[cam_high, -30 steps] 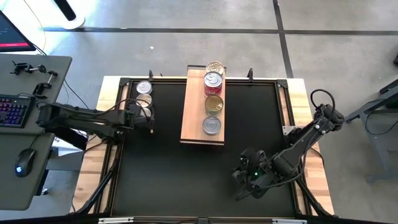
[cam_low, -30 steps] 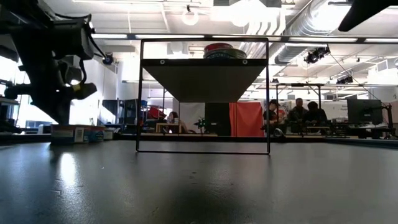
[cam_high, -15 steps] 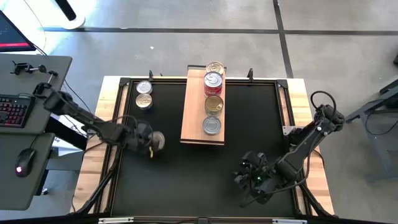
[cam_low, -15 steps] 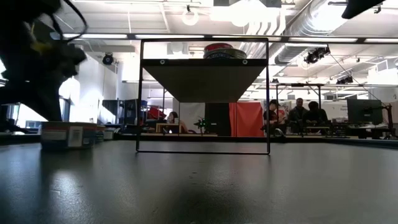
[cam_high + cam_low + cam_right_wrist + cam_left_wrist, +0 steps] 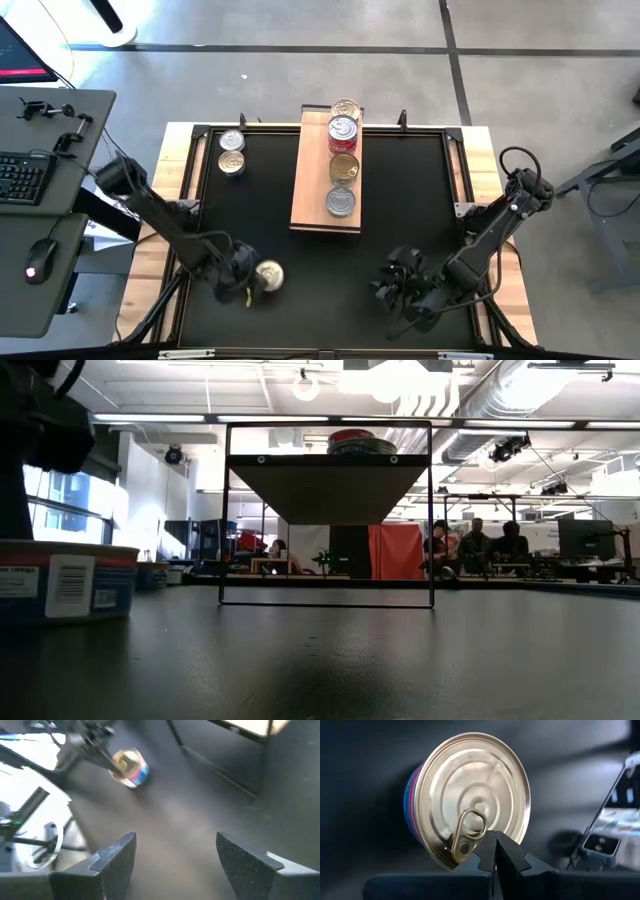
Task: Stack canned seafood by type on shelf
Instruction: Stack the blue-pink tuna can on top of the blue-pink tuna can on the shelf
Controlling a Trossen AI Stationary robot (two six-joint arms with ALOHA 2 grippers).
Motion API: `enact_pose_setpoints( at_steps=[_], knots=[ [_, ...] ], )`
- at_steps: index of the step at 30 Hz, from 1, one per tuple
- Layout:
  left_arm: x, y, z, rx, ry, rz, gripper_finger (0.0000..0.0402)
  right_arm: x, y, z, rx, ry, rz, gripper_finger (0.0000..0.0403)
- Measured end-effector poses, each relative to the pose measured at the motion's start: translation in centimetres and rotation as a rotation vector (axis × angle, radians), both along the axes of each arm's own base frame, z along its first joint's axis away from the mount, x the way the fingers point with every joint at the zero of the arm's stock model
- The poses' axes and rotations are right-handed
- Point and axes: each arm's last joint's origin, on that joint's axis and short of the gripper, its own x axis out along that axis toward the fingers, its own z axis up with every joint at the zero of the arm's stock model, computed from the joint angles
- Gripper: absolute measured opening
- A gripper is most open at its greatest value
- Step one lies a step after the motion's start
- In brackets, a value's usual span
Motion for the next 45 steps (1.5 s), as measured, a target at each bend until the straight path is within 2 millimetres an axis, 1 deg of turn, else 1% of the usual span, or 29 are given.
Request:
enact_pose_setpoints(
  at_steps=[3, 6, 11, 14, 19, 21, 23, 26, 29, 32, 34, 36, 39, 40, 42, 44, 45],
  knots=[
    [2.4, -1.9, 0.2, 0.059, -0.010, -0.063, 0.0000, 0.4, 0.4, 0.3, 0.009, -0.043, 0.037, 0.0266],
    [5.2, -3.6, 0.1, 0.116, -0.026, -0.120, 0.0000, 0.7, 0.7, 0.6, 0.011, -0.074, 0.079, 0.0266],
    [10.3, -5.5, 0.0, 0.221, -0.071, -0.206, 0.0000, 1.1, 1.1, 1.1, -0.017, -0.113, 0.143, 0.0266],
    [13.7, -5.9, 0.0, 0.287, -0.133, -0.265, 0.0000, 1.2, 1.3, 1.3, -0.005, -0.137, 0.154, 0.0266],
    [19.0, -5.5, 0.0, 0.394, -0.230, -0.352, 0.0000, 1.4, 1.4, 1.5, 0.008, -0.161, 0.159, 0.0266],
    [20.6, -5.2, 0.2, 0.419, -0.246, -0.391, 0.0000, 1.4, 1.5, 1.5, -0.024, -0.147, 0.214, 0.0266],
    [21.7, -4.8, 0.6, 0.425, -0.260, -0.446, 0.0000, 1.5, 1.7, 1.5, -0.050, -0.130, 0.301, 0.0266],
    [22.6, -4.7, 2.0, 0.468, -0.304, -0.515, 0.0000, 1.4, 1.9, 1.5, -0.041, -0.107, 0.378, 0.0266],
    [22.0, -5.4, 4.2, 0.537, -0.346, -0.560, 0.0000, 1.1, 1.8, 1.1, -0.013, -0.039, 0.410, 0.0261],
    [20.8, -6.2, 5.8, 0.645, -0.347, -0.558, 0.0000, 0.2, 2.0, -0.3, 0.002, 0.079, 0.397, 0.0234],
    [20.1, -6.6, 6.1, 0.718, -0.332, -0.550, 0.0000, -0.5, 2.2, -2.2, 0.001, 0.160, 0.384, 0.0197],
    [19.7, -6.9, 5.8, 0.756, -0.317, -0.562, 0.0000, -1.1, 2.3, -4.3, 0.012, 0.212, 0.363, 0.0142],
    [19.6, -7.0, 4.4, 0.757, -0.324, -0.564, 0.0000, -1.9, 2.0, -8.1, 0.032, 0.301, 0.320, 0.0039],
    [19.6, -7.0, 3.9, 0.765, -0.322, -0.568, 0.0000, -2.0, 1.6, -9.4, 0.041, 0.329, 0.302, 0.0020],
    [19.9, -6.9, 3.5, 0.801, -0.319, -0.577, 0.0000, -2.1, 0.8, -11.5, 0.069, 0.356, 0.262, 0.0018],
    [20.0, -6.7, 3.5, 0.851, -0.314, -0.579, 0.0000, -1.7, 0.2, -12.8, 0.104, 0.334, 0.230, 0.0018],
    [20.2, -6.4, 3.7, 0.872, -0.313, -0.583, 0.0000, -1.5, 0.0, -13.3, 0.121, 0.314, 0.220, 0.0011]
  ],
)
